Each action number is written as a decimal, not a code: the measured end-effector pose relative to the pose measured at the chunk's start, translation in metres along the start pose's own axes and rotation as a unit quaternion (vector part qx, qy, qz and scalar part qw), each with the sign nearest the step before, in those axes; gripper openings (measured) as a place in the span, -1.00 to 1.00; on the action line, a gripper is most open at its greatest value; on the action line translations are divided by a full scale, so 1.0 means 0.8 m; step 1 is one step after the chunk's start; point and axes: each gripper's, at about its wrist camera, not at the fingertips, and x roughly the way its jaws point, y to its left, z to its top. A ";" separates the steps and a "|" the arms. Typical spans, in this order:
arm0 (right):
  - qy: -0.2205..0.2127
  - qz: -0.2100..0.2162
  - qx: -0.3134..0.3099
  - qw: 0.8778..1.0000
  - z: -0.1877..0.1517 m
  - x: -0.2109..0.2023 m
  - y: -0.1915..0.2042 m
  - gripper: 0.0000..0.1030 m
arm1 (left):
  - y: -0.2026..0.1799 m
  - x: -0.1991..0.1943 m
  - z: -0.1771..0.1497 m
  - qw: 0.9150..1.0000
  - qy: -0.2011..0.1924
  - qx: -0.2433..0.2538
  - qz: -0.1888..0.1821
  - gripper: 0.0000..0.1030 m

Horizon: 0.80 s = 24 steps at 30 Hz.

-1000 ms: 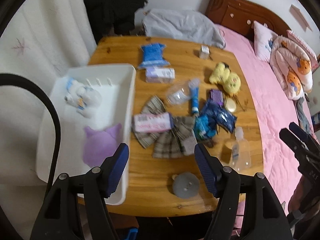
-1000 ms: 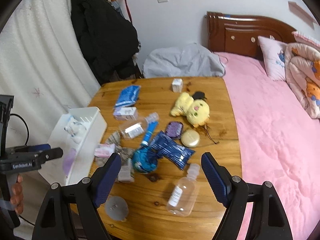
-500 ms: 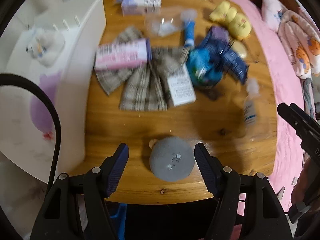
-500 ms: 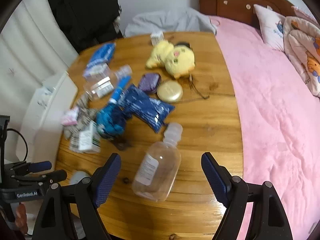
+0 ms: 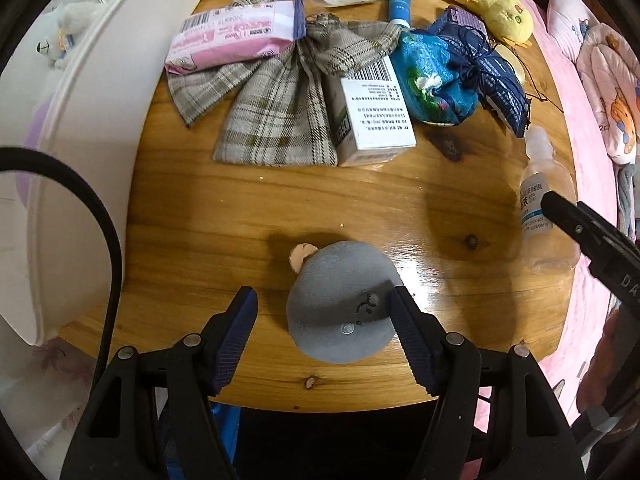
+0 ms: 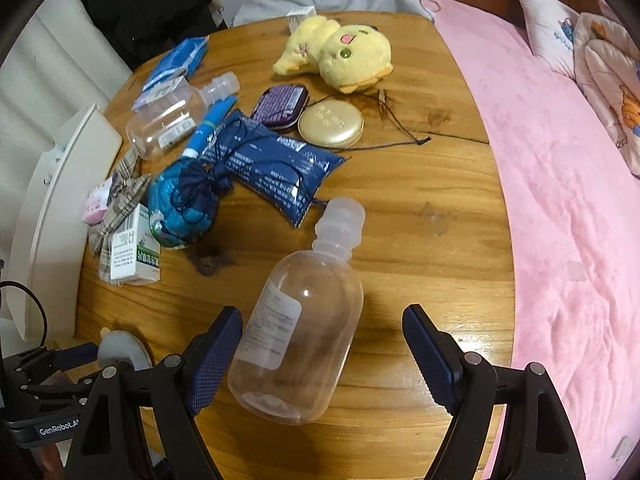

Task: Organize objects
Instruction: 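Grasp the grey round plush with the left tool while the right tool grasps the clear bottle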

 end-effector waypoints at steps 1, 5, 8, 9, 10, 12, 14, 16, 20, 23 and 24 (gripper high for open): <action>0.002 0.000 0.000 1.000 -0.001 0.002 0.000 0.61 | -0.001 0.001 -0.002 1.000 0.001 -0.001 -0.002 0.40; 0.010 -0.002 0.000 1.000 -0.005 0.007 0.001 0.61 | -0.004 0.004 -0.010 1.000 0.004 -0.002 -0.008 0.42; 0.014 -0.004 0.000 1.000 -0.006 0.010 0.001 0.61 | -0.007 0.008 -0.019 1.000 0.008 -0.001 -0.011 0.45; 0.014 -0.005 -0.001 1.000 -0.007 0.011 0.001 0.61 | -0.008 0.009 -0.021 1.000 0.008 0.000 -0.012 0.45; 0.015 -0.007 -0.001 1.000 -0.007 0.011 0.002 0.61 | -0.009 0.009 -0.023 1.000 0.008 0.001 -0.012 0.45; 0.016 -0.010 -0.001 1.000 -0.008 0.013 0.002 0.61 | -0.010 0.010 -0.026 1.000 0.007 0.001 -0.013 0.46; 0.018 -0.012 0.002 1.000 -0.008 0.014 0.002 0.61 | -0.015 0.010 -0.028 1.000 0.007 0.003 -0.015 0.46; 0.021 -0.013 0.004 1.000 -0.008 0.016 0.001 0.61 | -0.016 0.010 -0.031 1.000 0.005 0.004 -0.015 0.46; 0.039 -0.012 0.006 0.999 -0.010 0.026 0.000 0.42 | -0.021 0.012 -0.038 1.000 0.003 0.007 -0.020 0.46; 0.046 -0.016 0.004 0.999 -0.012 0.030 0.002 0.15 | -0.022 0.013 -0.045 1.000 0.004 0.010 -0.027 0.41; 0.045 -0.017 0.002 0.999 -0.013 0.030 0.003 0.12 | -0.023 0.012 -0.047 0.999 0.003 0.016 -0.029 0.35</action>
